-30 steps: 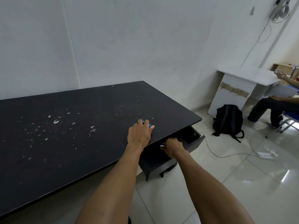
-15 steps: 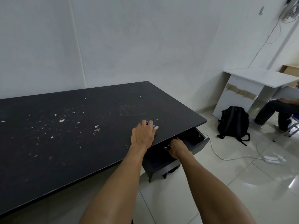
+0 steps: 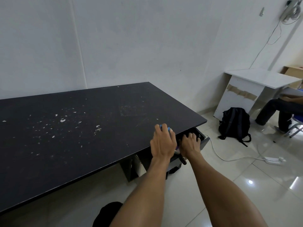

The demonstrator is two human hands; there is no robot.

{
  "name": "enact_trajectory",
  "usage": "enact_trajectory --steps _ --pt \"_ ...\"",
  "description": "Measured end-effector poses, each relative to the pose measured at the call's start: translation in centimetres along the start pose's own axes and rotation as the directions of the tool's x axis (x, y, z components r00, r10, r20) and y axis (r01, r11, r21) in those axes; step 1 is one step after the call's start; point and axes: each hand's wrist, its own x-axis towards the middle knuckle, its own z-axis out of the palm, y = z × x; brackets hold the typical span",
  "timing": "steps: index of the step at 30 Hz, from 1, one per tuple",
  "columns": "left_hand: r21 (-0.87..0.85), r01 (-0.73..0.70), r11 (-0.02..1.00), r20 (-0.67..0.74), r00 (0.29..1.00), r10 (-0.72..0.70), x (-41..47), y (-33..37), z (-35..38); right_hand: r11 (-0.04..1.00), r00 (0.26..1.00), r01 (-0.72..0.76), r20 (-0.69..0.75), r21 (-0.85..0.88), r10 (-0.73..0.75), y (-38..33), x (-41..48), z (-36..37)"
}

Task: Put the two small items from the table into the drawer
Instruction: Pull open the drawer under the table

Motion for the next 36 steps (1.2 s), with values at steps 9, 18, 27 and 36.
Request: enact_trajectory --steps 9,18,27,36 --pt "0.143 0.109 0.984 0.285 0.947 -0.146 -4.6 0.4 2.5 0.949 0.972 -0.202 -0.071 0.243 0.225 3.2 -1.5 0.2" --pt "0.126 0.529 0.839 0.386 0.753 -0.532 -2.2 -0.6 3.0 0.933 0.971 -0.192 -0.079 0.303 0.226 3.7 -2.0 1.0" --pt "0.246 0.471 0.847 0.403 0.745 -0.532 -1.2 -2.7 3.4 0.888 0.950 -0.206 -0.135 0.411 0.283 3.3 -2.2 2.1" --pt "0.338 0.349 0.874 0.358 0.811 -0.462 -2.3 -1.2 3.9 0.769 0.934 -0.306 0.018 0.561 0.358 2.8 -2.3 2.5"
